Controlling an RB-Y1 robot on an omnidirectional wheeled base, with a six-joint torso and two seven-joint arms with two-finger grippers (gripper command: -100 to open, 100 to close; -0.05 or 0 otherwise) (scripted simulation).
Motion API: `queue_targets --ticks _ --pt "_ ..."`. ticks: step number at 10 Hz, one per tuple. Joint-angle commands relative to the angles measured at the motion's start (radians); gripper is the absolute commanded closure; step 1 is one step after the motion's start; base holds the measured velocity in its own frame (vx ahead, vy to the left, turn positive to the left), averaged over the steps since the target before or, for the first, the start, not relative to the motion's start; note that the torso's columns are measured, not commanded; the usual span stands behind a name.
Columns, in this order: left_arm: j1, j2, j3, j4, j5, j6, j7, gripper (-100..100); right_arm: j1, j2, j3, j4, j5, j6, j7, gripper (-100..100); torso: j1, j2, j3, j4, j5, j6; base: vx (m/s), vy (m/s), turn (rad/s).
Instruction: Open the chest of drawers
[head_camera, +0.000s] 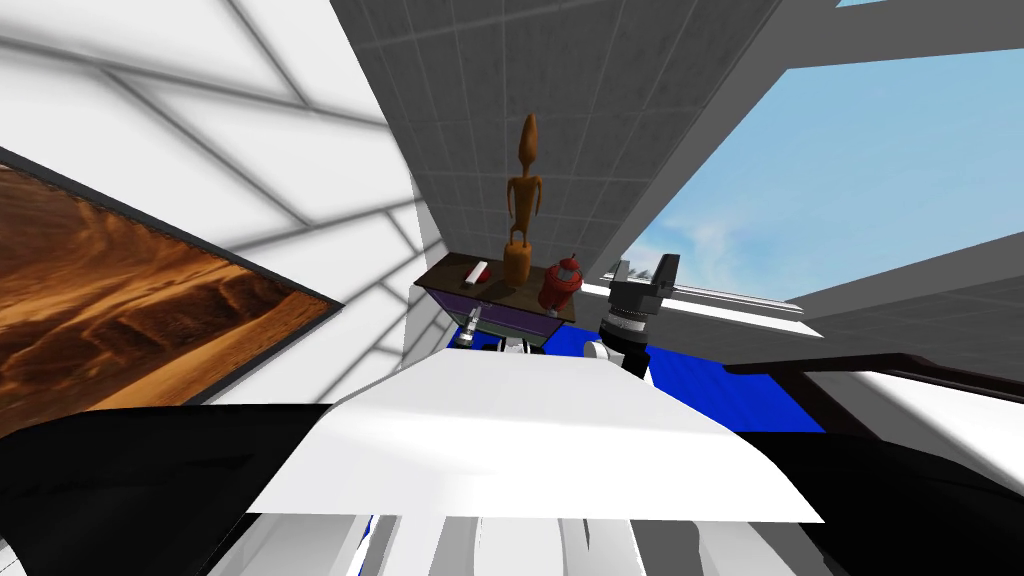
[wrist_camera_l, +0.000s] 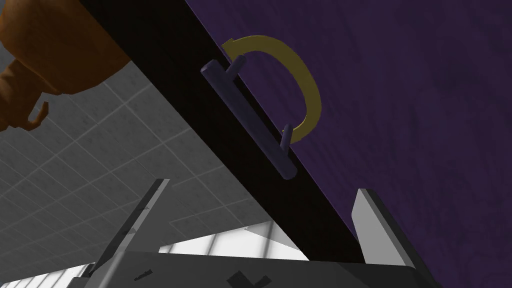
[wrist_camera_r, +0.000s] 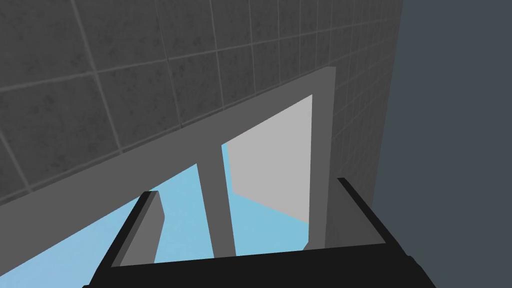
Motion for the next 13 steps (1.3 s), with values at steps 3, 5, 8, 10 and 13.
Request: queue_targets --ticks 3,5,8,10,13 --pt "-0.036 -0.041 0.003 0.127 -0.008 -0.039 -0.016 -100 0.0 0.0 0.0 0.0 0.0 0.0 0.0 0 0.0 0.0 0.0 0.0 0.0 0.0 0.014 0.019 -0.054" --pt "-0.071 -0.035 0.005 0.117 -0.003 0.005 -0.004 -100 0.0 0.0 0.0 0.0 0.0 0.0 0.0 0 -0.002 0.001 0.001 0.0 -0.001 0.0 -0.007 -0.015 0.005" --pt "-0.054 -0.038 0.004 0.124 -0.005 -0.018 -0.01 100 0.0 0.0 0.0 0.0 0.0 0.0 0.0 0 0.0 0.0 0.0 0.0 0.0 0.0 -0.005 -0.01 -0.001" --pt "-0.054 -0.038 0.004 0.124 -0.005 -0.018 -0.01 100 0.0 0.0 0.0 0.0 0.0 0.0 0.0 0 0.003 -0.004 -0.001 -0.003 0.001 0.0 0.001 0.007 -0.002" --pt "-0.058 -0.036 -0.001 0.105 -0.007 -0.004 0.001 100 0.0 0.0 0.0 0.0 0.0 0.0 0.0 0 0.002 -0.004 -0.002 -0.003 0.0 -0.001 -0.036 0.008 0.006"
